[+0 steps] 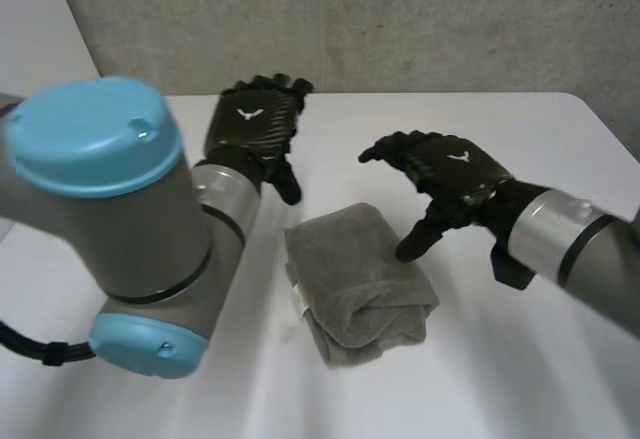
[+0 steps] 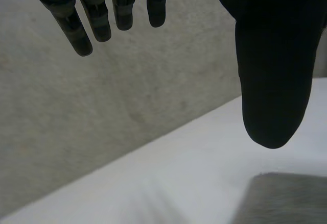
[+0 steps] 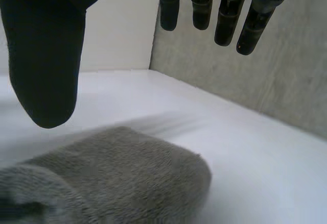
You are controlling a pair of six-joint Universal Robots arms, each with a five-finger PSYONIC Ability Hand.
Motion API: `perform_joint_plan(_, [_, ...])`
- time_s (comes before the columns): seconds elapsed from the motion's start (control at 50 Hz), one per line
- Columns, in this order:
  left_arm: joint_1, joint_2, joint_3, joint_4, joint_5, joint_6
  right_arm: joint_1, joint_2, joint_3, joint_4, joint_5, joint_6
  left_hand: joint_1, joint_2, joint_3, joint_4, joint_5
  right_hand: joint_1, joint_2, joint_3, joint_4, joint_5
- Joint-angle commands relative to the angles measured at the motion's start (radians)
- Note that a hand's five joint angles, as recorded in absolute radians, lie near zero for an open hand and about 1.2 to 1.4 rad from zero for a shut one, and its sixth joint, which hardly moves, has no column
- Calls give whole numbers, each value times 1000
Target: Fold the towel.
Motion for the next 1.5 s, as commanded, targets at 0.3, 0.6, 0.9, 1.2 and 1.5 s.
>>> perform_joint_plan(0.3, [-96,-371,191,-344,-231,-437,-23,454,-355,269,-34,-171,26,34,31,33,-1,-29,-48,-34,-53,-59])
perform_joint_plan(0.6, [-90,-388,189,-332,-141,-435,39,471,-286,181,75,-259,29,37,34,36,2,-29,-48,-34,-53,-59])
perform_joint_plan(0.9, [-24,-178,212,-338,-130,-314,8,206,-306,66,171,-190,24,31,28,30,-4,-29,-48,-34,-53,-59])
perform_joint_plan(1.2, [321,309,143,-403,182,-129,-147,-69,-357,104,392,-148,9,16,14,16,-19,-29,-48,-34,-53,-59])
perform_joint_plan(1.5, [462,337,43,-386,359,-139,-283,-91,-374,199,152,-154,2,9,7,9,-26,-29,-48,-34,-53,-59])
